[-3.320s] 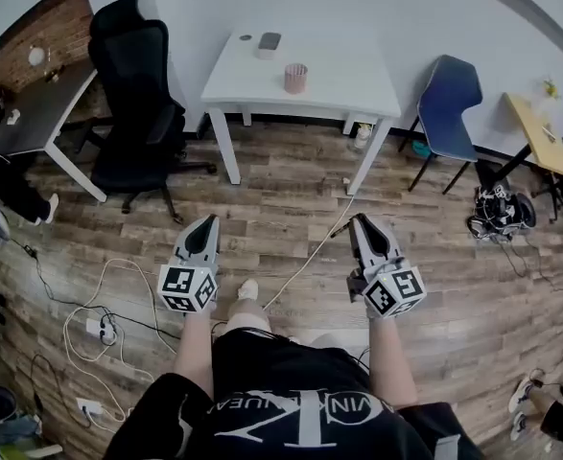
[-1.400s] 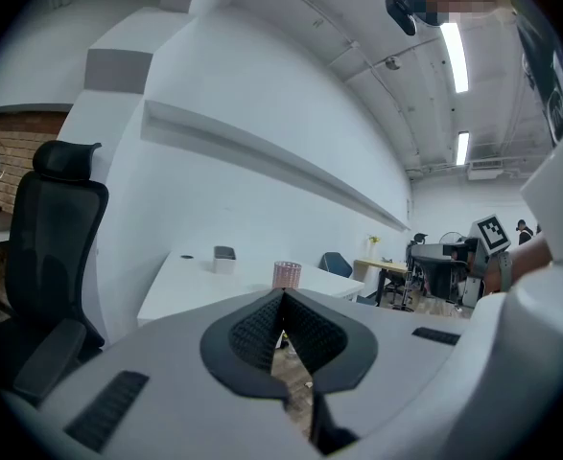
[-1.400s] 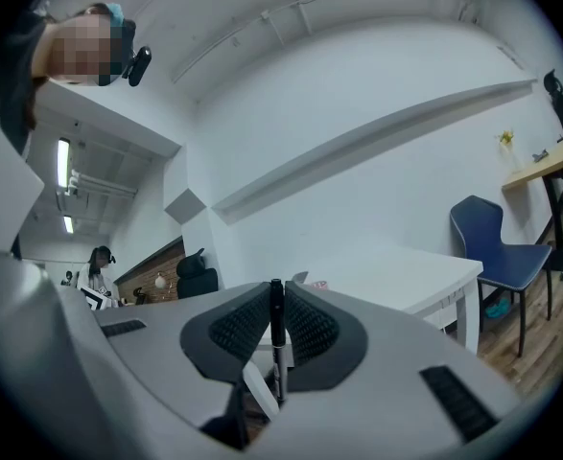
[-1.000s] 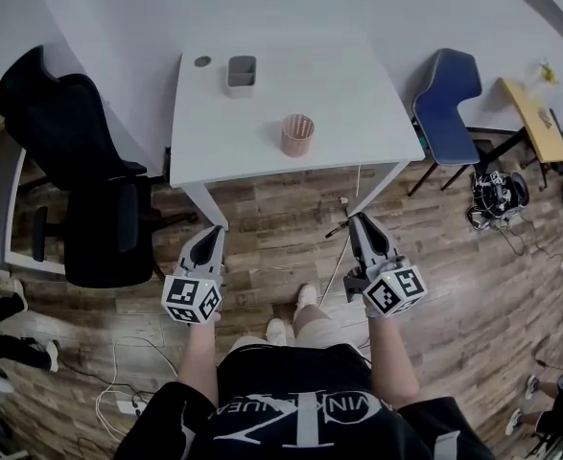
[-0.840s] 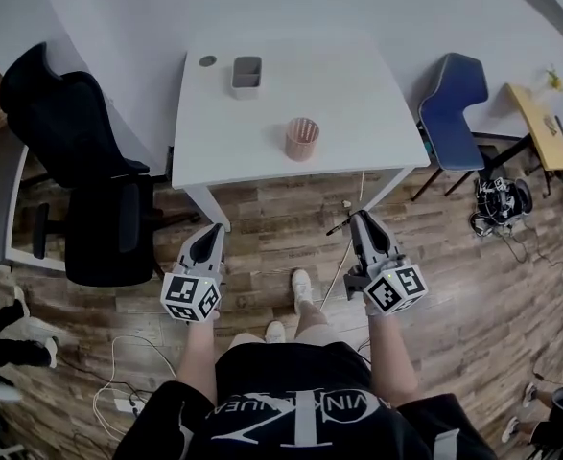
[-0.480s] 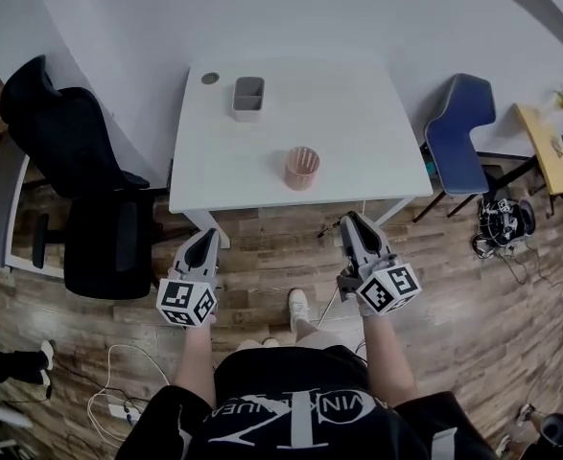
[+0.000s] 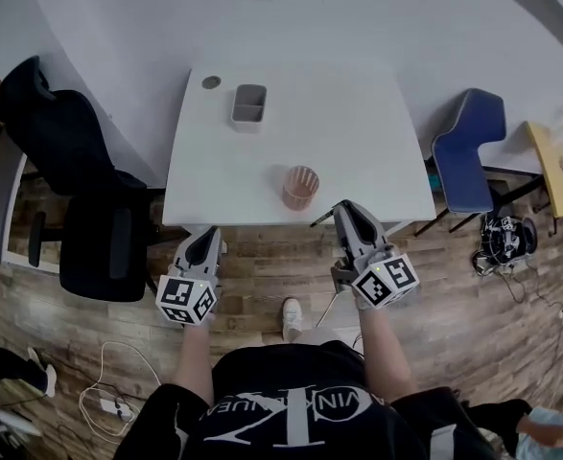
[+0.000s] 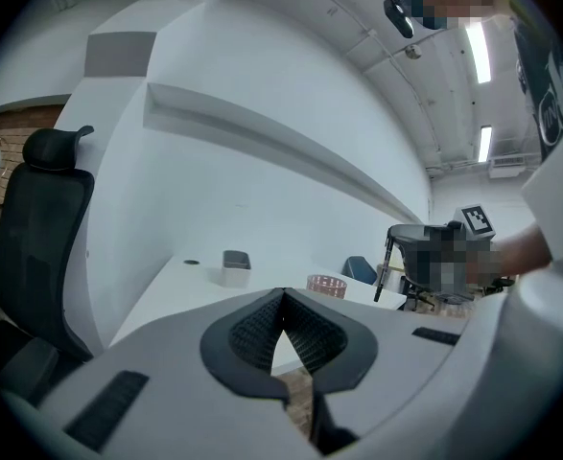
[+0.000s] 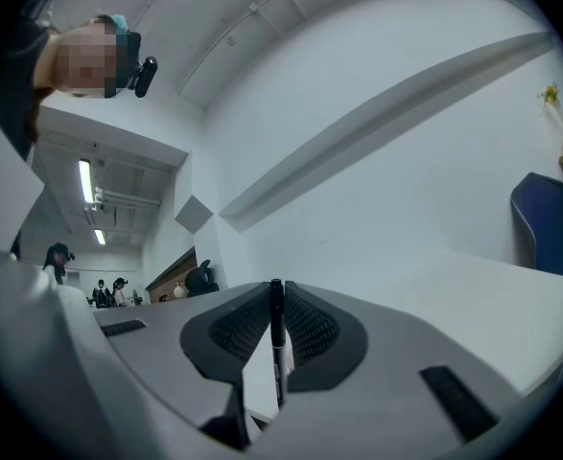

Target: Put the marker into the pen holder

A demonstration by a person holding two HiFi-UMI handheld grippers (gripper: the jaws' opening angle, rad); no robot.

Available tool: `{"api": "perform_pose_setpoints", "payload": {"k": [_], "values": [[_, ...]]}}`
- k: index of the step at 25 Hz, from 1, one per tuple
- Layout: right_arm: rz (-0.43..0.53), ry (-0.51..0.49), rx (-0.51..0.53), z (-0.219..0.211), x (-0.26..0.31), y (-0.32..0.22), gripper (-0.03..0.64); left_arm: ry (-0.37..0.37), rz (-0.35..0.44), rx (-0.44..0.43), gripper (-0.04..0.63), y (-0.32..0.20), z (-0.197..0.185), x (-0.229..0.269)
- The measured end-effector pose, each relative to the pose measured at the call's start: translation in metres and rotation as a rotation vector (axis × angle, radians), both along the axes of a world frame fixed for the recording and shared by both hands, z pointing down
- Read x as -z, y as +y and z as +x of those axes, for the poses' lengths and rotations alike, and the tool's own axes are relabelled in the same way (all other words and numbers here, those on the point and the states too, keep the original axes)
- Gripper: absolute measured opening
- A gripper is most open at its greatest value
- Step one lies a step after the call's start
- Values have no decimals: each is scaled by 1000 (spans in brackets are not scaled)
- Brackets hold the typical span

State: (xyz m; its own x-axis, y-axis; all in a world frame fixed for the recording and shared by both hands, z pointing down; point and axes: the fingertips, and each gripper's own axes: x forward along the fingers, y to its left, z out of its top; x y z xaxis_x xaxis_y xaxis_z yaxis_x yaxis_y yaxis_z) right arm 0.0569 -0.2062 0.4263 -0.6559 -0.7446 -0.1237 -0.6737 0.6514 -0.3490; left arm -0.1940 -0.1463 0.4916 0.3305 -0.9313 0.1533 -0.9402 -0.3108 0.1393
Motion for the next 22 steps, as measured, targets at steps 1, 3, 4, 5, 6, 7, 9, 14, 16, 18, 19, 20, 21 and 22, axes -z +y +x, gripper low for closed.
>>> {"api": "perform_pose_setpoints", "payload": {"k": [1,3,4,5,6,7,9,14,16,18,19,20,21,22], "values": [[7,-3,8,-2,3,-5,55,-2,2,3,14,-4,0,1],[18,-9,26,-6,8,-15,55,-5,8,12,14,-10,0,5],[23,-11,36,-9,11,-20,55,-7,11,18,14,-14,-1,7],[27,-13,46,-11,13,-25,55,-9,14,25,14,-17,-2,9],[31,-15,55,-13,15,-30,55,-10,16,31,14,-21,-2,11],[33,-18,64,-15,17,-35,55,-10,17,38,14,-24,-2,12],[36,-23,80,-17,20,-45,55,-11,16,49,14,-30,-2,12],[35,-23,114,-22,19,-66,55,-10,7,78,14,-40,0,10],[27,-18,131,-25,14,-74,55,-9,3,93,14,-43,1,8],[22,-11,148,-26,8,-80,55,-8,-1,105,14,-46,4,5],[20,-8,154,-26,5,-83,55,-7,-3,108,14,-47,6,3],[18,-4,159,-27,2,-86,55,-8,-6,107,14,-47,9,1],[13,-2,164,-29,-2,-88,55,-10,-12,104,14,-47,11,-2],[5,1,168,-31,-6,-90,55,-12,-21,99,14,-47,13,-5]]}}
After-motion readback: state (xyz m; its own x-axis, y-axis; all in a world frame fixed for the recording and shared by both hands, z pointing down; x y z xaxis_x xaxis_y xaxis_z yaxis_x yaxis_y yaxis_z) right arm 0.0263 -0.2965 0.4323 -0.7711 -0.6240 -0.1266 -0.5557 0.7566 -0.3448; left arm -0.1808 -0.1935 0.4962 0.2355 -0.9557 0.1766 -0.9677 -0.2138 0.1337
